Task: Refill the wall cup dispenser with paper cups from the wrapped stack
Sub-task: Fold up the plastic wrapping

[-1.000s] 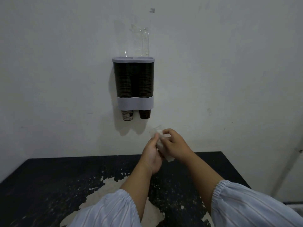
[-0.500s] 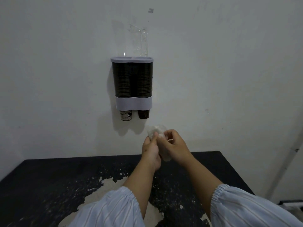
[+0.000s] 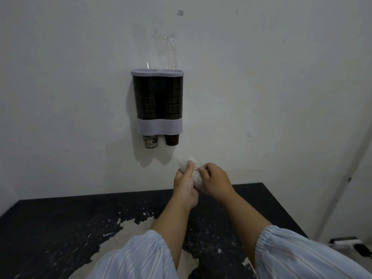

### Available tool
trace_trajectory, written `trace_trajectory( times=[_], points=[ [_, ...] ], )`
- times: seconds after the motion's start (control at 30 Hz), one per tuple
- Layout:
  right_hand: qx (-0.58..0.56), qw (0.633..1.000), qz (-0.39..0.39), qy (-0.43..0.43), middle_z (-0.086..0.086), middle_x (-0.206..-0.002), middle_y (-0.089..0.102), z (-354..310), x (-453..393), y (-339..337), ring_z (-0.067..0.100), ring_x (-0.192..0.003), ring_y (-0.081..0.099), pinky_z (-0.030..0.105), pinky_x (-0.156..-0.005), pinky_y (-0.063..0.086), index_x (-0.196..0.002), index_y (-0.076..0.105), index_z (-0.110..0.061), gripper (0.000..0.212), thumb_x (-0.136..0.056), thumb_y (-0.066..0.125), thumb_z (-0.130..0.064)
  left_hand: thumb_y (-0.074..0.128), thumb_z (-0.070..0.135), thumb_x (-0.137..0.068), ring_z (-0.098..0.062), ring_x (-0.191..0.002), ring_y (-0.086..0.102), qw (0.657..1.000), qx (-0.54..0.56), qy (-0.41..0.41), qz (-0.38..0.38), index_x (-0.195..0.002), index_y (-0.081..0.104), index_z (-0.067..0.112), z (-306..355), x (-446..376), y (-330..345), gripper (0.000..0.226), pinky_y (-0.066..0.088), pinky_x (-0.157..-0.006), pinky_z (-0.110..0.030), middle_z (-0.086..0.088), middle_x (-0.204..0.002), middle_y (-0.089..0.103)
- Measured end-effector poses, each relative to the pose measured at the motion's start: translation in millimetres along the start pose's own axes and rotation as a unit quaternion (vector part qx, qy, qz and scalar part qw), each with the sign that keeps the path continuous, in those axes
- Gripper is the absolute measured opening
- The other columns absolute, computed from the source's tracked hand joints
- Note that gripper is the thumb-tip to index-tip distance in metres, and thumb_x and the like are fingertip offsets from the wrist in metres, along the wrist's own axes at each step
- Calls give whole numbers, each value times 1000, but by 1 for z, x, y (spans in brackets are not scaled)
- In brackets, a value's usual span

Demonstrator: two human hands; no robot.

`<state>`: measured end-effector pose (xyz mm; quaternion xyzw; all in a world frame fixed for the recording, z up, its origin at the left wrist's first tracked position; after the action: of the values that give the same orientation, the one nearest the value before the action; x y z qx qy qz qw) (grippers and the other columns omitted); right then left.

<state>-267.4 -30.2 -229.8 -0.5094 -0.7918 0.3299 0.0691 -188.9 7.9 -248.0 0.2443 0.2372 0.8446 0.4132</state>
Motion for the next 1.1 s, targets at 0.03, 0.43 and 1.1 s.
trace_trajectory(
  times=[0.03,0.43,1.1],
  points=[
    [26,1000,12,-9,11,-91,59,-1,2,1,26,-83,56,37,-73,46,-96,58,-5,25,-98,40,-23,53,26,-93,-33,-109,62,1000,4,-6,-2,-121,56,9,0,1,1,33,48,-99,-49,-17,-114,65],
    [61,996,61,-9,11,-81,59,19,42,-7,29,-74,55,36,-64,40,-85,54,-7,28,-99,38,-24,59,39,-87,-26,-97,65,993,-80,-57,-59,-108,62,9,-17,13,-4,37,51,-95,-43,-12,-103,68],
    [36,984,114,130,-1,-89,59,93,185,-82,6,-73,50,20,-62,39,-100,61,-11,23,-96,45,-27,59,34,-89,-22,-80,63,960,-220,-142,-100,-90,62,8,-112,100,23,26,51,-66,-31,-10,-88,66]
  ],
)
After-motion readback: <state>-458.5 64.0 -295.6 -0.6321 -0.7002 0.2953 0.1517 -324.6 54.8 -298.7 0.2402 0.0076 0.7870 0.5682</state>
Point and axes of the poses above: each hand's wrist, its own x-axis away from the middle knuckle, its own y-axis out of the palm, z = x × y, the point moved 2 cm from there along -x, towards the middle knuckle
